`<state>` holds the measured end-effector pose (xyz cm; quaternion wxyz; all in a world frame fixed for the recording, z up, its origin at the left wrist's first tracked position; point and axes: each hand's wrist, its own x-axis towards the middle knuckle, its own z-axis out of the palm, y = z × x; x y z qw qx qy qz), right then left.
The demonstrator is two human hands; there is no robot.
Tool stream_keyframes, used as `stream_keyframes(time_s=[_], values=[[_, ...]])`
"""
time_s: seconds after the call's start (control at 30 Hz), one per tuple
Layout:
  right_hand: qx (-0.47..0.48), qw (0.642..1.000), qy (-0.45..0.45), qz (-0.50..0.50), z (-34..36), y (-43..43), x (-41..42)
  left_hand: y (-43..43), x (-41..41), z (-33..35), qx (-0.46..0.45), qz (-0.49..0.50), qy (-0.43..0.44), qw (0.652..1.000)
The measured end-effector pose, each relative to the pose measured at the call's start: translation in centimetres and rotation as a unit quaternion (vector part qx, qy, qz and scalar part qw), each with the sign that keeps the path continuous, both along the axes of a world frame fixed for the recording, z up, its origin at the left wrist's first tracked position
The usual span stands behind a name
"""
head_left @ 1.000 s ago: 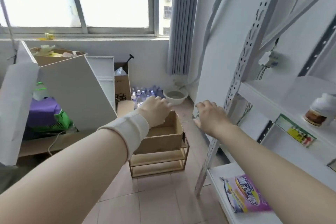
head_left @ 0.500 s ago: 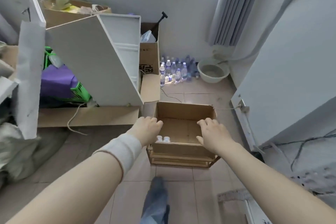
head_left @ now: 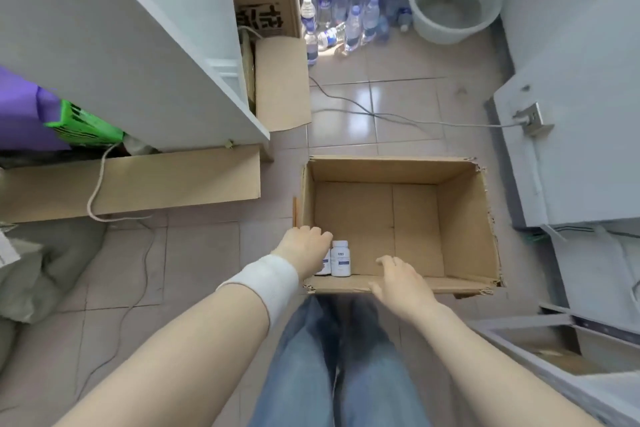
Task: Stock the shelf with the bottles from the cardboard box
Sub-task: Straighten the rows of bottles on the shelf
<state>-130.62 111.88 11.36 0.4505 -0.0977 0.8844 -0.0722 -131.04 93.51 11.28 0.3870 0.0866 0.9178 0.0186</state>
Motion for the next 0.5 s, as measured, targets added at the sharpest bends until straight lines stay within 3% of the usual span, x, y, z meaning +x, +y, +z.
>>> stream_keyframes(time_s=[0.23, 0.5], values=[[-0.008, 0.989, -0.132, -0.068, -12.7, -1.9, -4.4, 0.8, -4.9, -12.2, -0.054, -0.118, -0.045, 0.991], [-0.056, 0.955, -0.234, -0.173, -23.2, -3.6, -4.8, 1.0, -6.2, -21.5, -0.092, -0.161, -0.106, 0.977]])
